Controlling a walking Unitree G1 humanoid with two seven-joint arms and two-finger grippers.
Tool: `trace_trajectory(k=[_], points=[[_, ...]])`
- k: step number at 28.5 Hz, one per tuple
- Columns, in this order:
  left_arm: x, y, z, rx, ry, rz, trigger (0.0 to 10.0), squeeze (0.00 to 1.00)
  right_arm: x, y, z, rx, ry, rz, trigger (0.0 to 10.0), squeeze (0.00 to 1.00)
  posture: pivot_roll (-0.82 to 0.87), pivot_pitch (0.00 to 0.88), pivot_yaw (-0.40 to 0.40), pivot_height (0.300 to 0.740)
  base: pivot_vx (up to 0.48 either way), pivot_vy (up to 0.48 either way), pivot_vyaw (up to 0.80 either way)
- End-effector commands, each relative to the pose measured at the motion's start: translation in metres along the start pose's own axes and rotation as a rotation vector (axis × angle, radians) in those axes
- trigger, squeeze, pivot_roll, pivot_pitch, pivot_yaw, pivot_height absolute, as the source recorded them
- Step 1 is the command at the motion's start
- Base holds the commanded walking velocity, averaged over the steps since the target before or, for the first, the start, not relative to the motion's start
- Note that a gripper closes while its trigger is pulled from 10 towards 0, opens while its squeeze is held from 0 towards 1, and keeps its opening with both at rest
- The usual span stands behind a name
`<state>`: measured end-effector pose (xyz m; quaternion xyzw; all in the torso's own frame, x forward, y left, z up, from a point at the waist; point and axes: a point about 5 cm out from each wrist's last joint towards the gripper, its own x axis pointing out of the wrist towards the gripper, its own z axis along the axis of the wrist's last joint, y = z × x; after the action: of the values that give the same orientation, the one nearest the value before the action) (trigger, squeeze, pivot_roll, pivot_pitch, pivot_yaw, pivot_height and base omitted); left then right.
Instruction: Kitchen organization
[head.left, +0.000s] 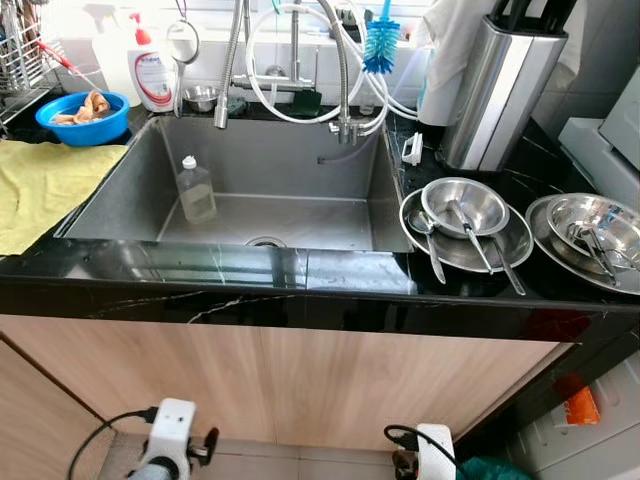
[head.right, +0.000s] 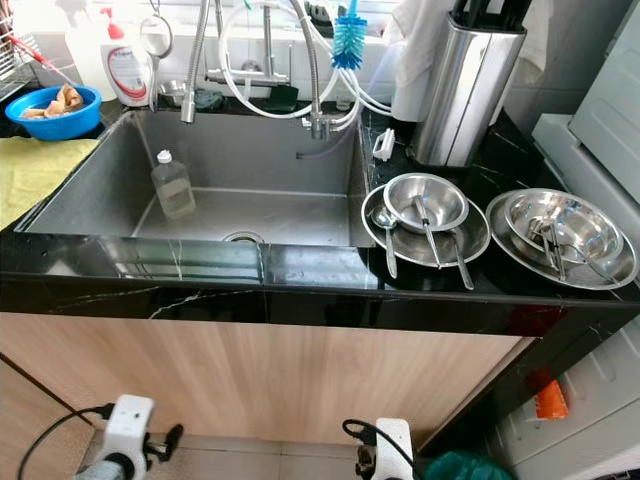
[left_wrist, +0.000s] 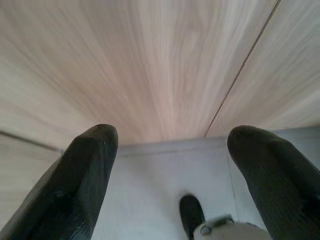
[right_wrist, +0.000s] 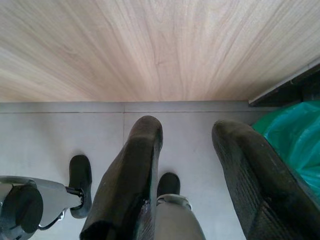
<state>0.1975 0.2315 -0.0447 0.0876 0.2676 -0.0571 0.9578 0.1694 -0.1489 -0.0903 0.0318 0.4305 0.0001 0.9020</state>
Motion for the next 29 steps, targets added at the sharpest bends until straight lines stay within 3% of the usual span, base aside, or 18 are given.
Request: trace_trajectory(k=[1, 5, 7, 8, 11, 15, 21, 27, 29], points=[[-0.002, 0.002, 0.005, 0.009, -0.048, -0.016, 10.0, 0.00, -0.001, -0.001, -0.002, -0.007, -0.005, -0.008, 10.0, 0.00, 0.08, 0.000, -0.045, 0.740, 0.000, 0.000, 0.00], [-0.011, 0.006, 0.012, 0.028, -0.124, -0.017, 10.0, 0.00, -0.001, -0.001, -0.002, -0.045, -0.006, -0.021, 10.0, 0.00, 0.07, 0.000, -0.034, 0.740, 0.000, 0.000, 0.00], [-0.019, 0.007, 0.018, 0.057, -0.177, -0.019, 10.0, 0.00, -0.011, -0.019, -0.009, -0.050, -0.117, -0.042, 10.0, 0.00, 0.07, 0.000, -0.032, 0.740, 0.000, 0.000, 0.00], [-0.021, 0.008, 0.018, 0.053, -0.183, -0.015, 10.0, 0.00, -0.023, -0.031, -0.012, -0.048, -0.222, -0.044, 10.0, 0.00, 0.07, 0.000, -0.031, 0.740, 0.000, 0.000, 0.00], [-0.028, 0.009, 0.019, 0.048, -0.195, -0.008, 10.0, 0.00, -0.053, -0.045, -0.017, -0.068, -0.373, -0.051, 10.0, 0.00, 0.07, 0.000, -0.031, 0.740, 0.000, 0.000, 0.00], [-0.037, 0.008, 0.013, 0.045, -0.181, -0.006, 10.0, 0.00, -0.060, -0.048, -0.023, -0.075, -0.377, -0.070, 10.0, 0.00, 0.06, 0.000, -0.031, 0.740, 0.000, 0.000, 0.00], [-0.050, 0.008, 0.009, 0.042, -0.159, 0.005, 10.0, 0.00, -0.067, -0.064, -0.044, -0.076, -0.318, -0.123, 10.0, 0.00, 0.06, 0.000, -0.029, 0.740, 0.000, 0.000, 0.00], [-0.060, 0.022, 0.022, 0.028, -0.218, 0.109, 10.0, 0.00, -0.079, -0.077, -0.037, -0.129, -0.395, -0.174, 10.0, 0.00, 0.05, 0.000, -0.034, 0.740, 0.000, 0.000, 0.00], [-0.061, 0.033, 0.033, -0.004, -0.268, 0.192, 10.0, 0.00, -0.081, -0.084, -0.027, -0.153, -0.455, -0.205, 10.0, 0.00, 0.05, 0.000, -0.039, 0.740, 0.000, 0.000, 0.00]])
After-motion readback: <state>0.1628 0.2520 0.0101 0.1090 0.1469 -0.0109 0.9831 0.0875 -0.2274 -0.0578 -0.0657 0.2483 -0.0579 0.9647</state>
